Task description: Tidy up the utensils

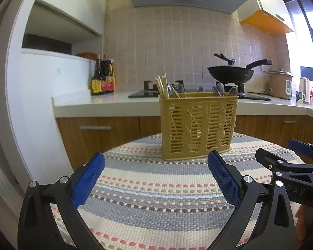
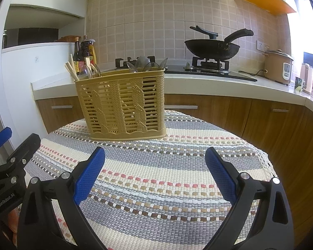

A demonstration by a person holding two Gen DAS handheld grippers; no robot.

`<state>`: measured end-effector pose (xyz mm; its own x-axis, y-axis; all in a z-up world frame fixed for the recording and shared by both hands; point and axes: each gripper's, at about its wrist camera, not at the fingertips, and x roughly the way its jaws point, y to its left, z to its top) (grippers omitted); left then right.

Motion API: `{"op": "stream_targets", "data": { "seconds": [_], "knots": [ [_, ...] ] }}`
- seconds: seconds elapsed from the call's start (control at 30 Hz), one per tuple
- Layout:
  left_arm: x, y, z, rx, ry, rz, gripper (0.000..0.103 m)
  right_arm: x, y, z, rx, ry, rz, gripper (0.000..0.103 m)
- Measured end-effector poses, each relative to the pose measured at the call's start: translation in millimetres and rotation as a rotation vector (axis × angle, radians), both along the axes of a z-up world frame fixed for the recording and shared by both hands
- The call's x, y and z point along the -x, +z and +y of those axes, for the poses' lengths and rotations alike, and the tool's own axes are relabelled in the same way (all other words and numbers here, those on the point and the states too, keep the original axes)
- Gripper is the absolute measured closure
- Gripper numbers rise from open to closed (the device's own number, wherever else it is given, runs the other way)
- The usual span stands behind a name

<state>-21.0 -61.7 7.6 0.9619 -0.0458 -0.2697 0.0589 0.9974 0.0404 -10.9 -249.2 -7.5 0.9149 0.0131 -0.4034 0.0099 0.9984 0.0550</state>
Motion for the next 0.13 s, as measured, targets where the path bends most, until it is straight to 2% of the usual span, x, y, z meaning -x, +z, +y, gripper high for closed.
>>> {"op": "stream_targets", "data": {
  "seconds": [0.13],
  "knots": [
    [0.9,-0.3,0.1,-0.007,0.002,-0.009,0.007,-0.1,-0.2,-0.2,-0.003,0.0,0.0,0.011]
  ]
}}
